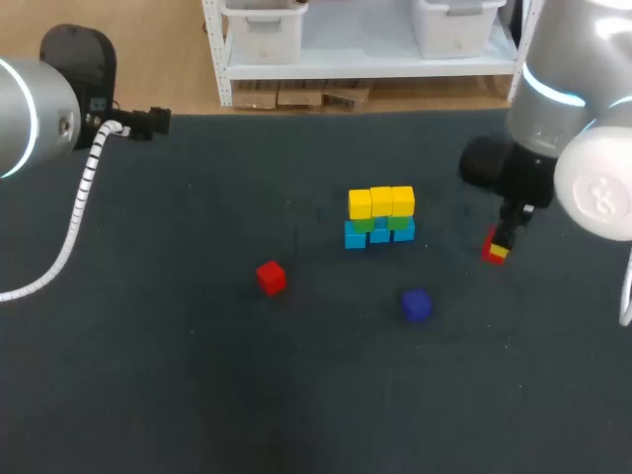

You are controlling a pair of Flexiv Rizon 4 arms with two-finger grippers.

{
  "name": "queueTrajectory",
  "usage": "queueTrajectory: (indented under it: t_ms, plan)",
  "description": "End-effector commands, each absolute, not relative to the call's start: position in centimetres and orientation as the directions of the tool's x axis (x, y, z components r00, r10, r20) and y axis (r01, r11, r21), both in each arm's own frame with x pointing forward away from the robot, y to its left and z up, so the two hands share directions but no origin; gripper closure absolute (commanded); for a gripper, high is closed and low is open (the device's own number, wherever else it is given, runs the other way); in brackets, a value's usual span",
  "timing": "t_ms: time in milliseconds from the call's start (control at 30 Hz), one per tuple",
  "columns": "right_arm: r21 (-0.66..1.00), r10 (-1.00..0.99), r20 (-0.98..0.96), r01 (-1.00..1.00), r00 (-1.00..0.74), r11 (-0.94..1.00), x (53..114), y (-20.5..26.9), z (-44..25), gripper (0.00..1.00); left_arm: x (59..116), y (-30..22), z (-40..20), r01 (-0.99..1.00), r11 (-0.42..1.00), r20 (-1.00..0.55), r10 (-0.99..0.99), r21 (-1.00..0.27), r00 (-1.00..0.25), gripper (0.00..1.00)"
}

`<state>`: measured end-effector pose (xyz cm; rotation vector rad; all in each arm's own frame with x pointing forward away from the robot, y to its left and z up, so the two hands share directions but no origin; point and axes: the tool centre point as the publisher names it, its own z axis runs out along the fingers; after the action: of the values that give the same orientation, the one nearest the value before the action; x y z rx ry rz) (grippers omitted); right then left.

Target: Place the blue cubes, place green cubes on the blue cubes, place the yellow cubes on the green cubes, then place the red cubes on the yellow cubes, and place purple cube on the red cubes.

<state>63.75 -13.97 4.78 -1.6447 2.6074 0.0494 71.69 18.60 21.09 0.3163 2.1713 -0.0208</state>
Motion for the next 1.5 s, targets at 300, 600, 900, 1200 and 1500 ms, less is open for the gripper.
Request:
queueTrajectory:
  t_ms: [300, 600, 900, 1200, 1500]
  plan:
    - [-0.122, -0.980, -0.162, -0.983, -0.117, 0.137, 66.7, -10.6, 12.8, 1.00, 71.8, 18.8, 21.2, 0.242, 0.965, -0.804, 0.220, 0.098, -0.553, 0.00]
    - [-0.179, -0.988, -0.135, -0.983, 0.073, -0.048, 68.8, -5.2, 14.4, 1.00, 71.8, 18.8, 21.2, 0.242, 0.965, -0.804, 0.220, 0.098, -0.553, 0.00]
    - [-0.151, -0.984, -0.100, -0.980, 0.146, -0.130, 70.2, -2.8, 13.1, 1.00, 71.8, 18.8, 21.2, 0.242, 0.965, -0.804, 0.220, 0.098, -0.553, 0.00]
    - [-0.129, -0.979, -0.100, -0.978, 0.179, -0.166, 70.8, -1.5, 12.6, 1.00, 71.8, 18.8, 21.2, 0.242, 0.965, -0.804, 0.220, 0.098, -0.553, 0.00]
    - [-0.097, -0.980, -0.102, -0.982, 0.171, -0.161, 71.3, -1.0, 11.6, 1.00, 71.8, 18.8, 21.2, 0.242, 0.965, -0.804, 0.220, 0.098, -0.553, 0.00]
